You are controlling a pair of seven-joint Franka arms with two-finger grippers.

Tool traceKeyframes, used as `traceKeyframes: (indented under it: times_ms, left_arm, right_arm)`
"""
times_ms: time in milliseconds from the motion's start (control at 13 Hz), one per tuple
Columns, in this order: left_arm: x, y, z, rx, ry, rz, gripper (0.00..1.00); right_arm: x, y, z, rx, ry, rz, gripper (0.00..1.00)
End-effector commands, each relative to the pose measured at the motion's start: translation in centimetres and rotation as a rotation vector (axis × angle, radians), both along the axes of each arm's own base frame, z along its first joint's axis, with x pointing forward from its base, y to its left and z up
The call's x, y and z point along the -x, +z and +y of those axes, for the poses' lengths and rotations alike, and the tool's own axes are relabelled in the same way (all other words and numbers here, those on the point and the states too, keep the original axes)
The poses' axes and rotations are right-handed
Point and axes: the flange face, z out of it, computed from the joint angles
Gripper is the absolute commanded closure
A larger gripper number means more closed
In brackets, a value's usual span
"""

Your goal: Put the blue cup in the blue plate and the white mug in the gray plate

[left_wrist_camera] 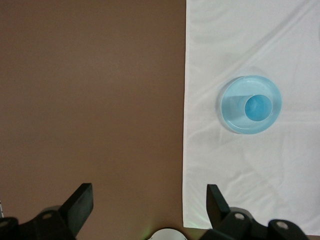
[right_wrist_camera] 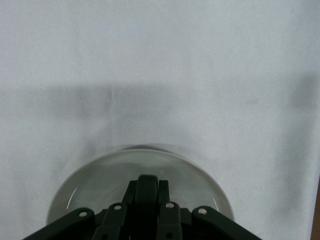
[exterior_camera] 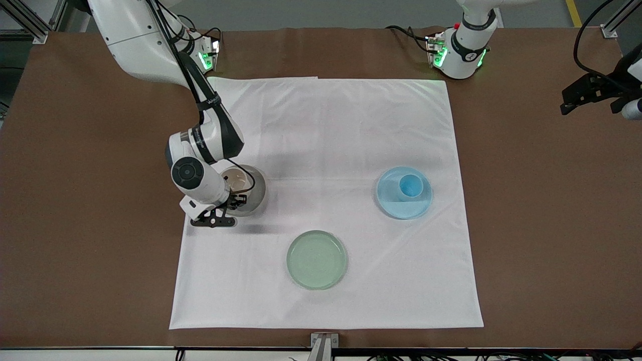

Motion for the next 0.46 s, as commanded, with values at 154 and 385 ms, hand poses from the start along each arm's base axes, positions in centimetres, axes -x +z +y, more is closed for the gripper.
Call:
traceKeyframes:
  times_ms: [154,385]
  left_arm:
    - [0.7,0.2,-1.8,0.014,-0.022,-0.043,0.00]
    - [-0.2,-0.4,-1.9,0.017,-0.025,-0.053,0.00]
  right_arm:
    - [-0.3,3.5,0.0,-0.010,-0.005,0.002,0.00]
    - [2.0,14.1,-2.8,0.004,-0.021,0.091,0.00]
